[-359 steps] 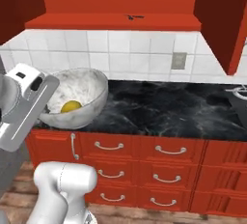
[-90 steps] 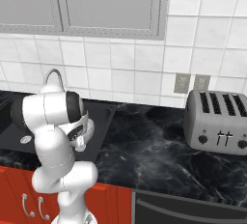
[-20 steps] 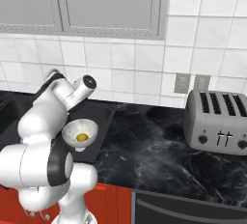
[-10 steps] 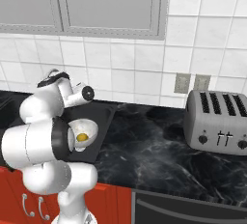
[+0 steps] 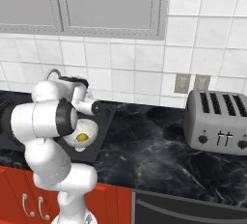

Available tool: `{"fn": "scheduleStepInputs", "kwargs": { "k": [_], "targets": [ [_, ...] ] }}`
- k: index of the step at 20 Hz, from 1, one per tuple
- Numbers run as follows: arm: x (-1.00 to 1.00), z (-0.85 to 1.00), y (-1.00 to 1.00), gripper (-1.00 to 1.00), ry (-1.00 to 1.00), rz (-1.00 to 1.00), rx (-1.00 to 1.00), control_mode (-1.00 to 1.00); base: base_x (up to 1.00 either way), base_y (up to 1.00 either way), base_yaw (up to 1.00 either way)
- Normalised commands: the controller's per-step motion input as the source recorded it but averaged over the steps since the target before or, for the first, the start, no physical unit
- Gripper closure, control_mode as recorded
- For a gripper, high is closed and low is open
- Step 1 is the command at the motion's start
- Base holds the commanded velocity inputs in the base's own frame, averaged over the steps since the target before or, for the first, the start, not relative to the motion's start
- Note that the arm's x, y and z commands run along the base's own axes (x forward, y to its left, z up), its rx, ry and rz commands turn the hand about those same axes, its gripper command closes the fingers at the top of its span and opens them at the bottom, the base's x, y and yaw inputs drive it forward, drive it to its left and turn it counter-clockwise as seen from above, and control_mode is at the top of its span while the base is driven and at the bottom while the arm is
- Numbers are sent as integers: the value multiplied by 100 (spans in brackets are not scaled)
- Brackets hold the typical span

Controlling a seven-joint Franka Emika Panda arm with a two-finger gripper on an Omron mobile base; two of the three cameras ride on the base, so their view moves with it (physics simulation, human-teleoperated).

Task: Pick the lemon from the cabinet and place it in the bowl. Then pick the bowl and place it in the sink. Then turn on the sink facuet.

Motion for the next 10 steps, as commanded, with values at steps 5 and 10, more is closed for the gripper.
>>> {"fn": "scheduleStepInputs", "kwargs": {
  "k": [5,10],
  "targets": [
    [42,-3,2,-100,0,0,4,-100,0,0,0],
    [36,0,19,-100,3,-1,0,-100,0,0,0]
  ]
}}
